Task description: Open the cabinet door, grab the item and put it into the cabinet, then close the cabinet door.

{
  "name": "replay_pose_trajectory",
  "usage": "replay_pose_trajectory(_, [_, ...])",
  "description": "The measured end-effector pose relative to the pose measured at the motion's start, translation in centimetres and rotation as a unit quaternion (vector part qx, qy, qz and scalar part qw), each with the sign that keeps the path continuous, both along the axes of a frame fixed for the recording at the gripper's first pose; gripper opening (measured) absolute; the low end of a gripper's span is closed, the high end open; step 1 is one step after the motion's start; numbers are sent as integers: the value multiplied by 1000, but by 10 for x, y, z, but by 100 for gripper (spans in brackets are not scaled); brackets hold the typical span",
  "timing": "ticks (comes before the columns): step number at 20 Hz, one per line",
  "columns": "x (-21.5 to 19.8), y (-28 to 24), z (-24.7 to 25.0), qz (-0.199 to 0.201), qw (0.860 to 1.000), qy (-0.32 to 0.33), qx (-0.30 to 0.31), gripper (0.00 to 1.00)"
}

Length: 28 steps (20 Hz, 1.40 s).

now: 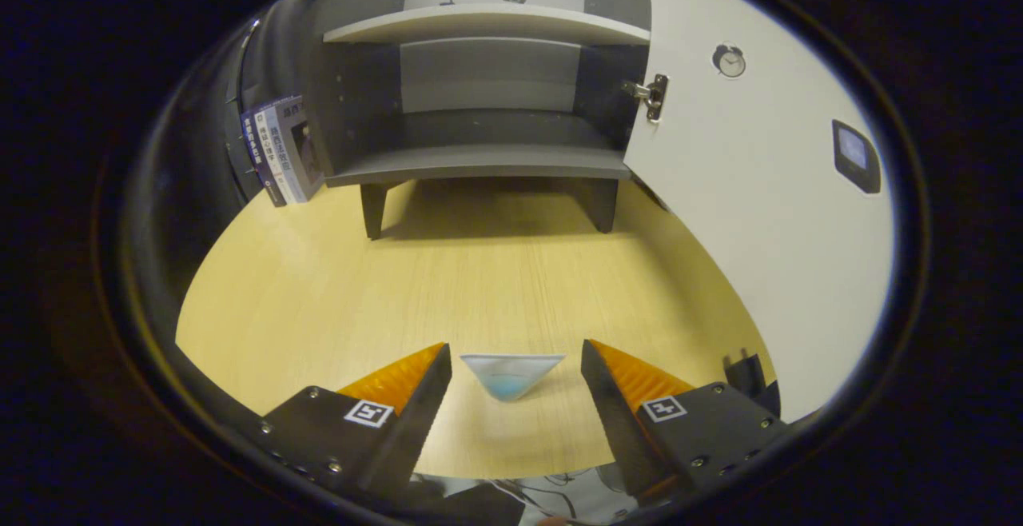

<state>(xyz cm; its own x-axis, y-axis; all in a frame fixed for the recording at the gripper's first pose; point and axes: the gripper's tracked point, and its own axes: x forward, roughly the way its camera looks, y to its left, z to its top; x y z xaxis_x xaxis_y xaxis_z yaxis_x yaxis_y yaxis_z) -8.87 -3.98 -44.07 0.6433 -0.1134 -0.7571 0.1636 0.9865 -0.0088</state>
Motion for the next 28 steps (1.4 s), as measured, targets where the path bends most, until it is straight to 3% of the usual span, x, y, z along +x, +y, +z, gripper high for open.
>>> replay_pose_trajectory(2, [1,0,-8,-3,1000,11,-2,97])
replay_pose_trajectory(5, [3,1,-12,2,1000,14,-9,63])
replay_pose_trajectory(6, [4,2,-13,6,1000,16,-11,58])
replay_pose_trajectory(11, [6,11,-7,37,999,11,-18,58])
replay_pose_trajectory(17, [31,24,43,67,997,-37,-18,58])
replay_pose_trajectory(28, [104,34,210,85,981,-174,-7,58])
